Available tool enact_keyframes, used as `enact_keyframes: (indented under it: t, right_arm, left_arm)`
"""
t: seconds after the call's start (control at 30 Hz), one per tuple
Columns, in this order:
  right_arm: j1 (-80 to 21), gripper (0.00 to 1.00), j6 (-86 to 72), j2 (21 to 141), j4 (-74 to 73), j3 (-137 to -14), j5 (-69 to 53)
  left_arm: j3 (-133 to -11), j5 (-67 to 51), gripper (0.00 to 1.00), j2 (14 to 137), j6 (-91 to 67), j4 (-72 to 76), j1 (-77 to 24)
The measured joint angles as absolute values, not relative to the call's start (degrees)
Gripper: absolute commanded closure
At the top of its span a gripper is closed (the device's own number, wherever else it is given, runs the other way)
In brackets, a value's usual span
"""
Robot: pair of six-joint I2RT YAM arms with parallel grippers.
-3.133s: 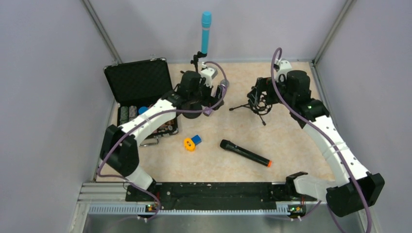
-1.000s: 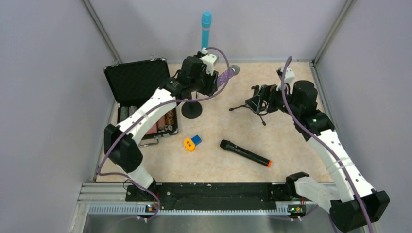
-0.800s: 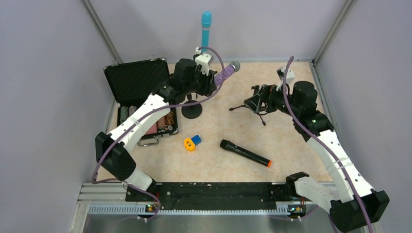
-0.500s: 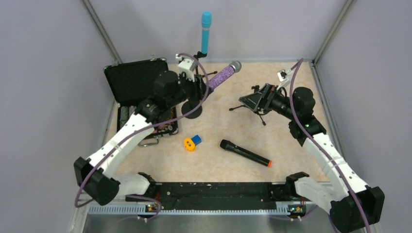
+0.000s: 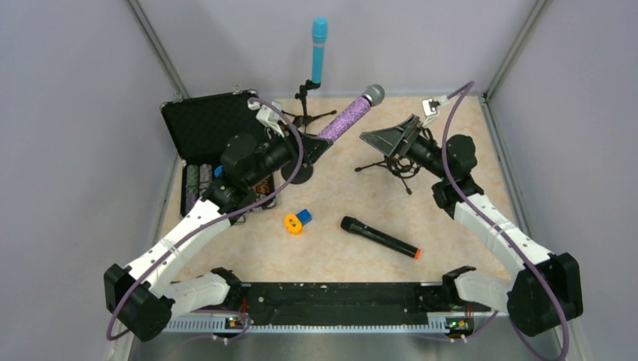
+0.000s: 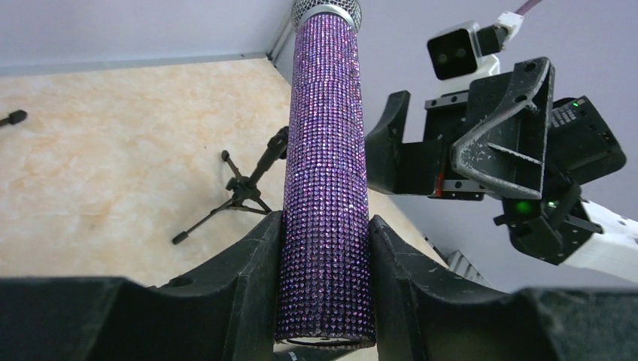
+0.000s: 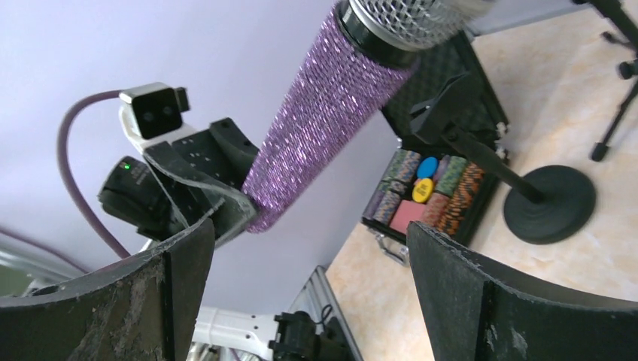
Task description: Attach the microphones to the stand
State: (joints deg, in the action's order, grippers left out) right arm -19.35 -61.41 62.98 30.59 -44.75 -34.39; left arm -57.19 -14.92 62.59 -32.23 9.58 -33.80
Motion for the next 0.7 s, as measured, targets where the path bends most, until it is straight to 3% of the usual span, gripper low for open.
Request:
enact_keyframes:
  t: [0.2,0.4,0.57,0.7]
  right_arm:
    - [-21.8,0.07,-66.7,71.1,39.1,-46.9,-34.4]
    - [-22.5,0.19,-72.1,78.0,46.4,-50.1,-34.1]
    - [-22.6,0.4,-75.4,82.4,51.1,-53.1,-33.9]
    - [-22.7,0.75,-77.8,84.7,54.2,-54.5,-34.1]
  left_arm:
    - [-54.5,-16.3,1.0,62.6,-36.5,12.4,-33.8]
    - [-54.2,-17.2,1.0,62.3,-37.9,13.7,-33.8]
    - [-54.0,-17.6,1.0,62.2,-38.4,13.9,-33.8]
    - [-53.4,-18.2,1.0,62.2,-39.1,14.7,-33.8]
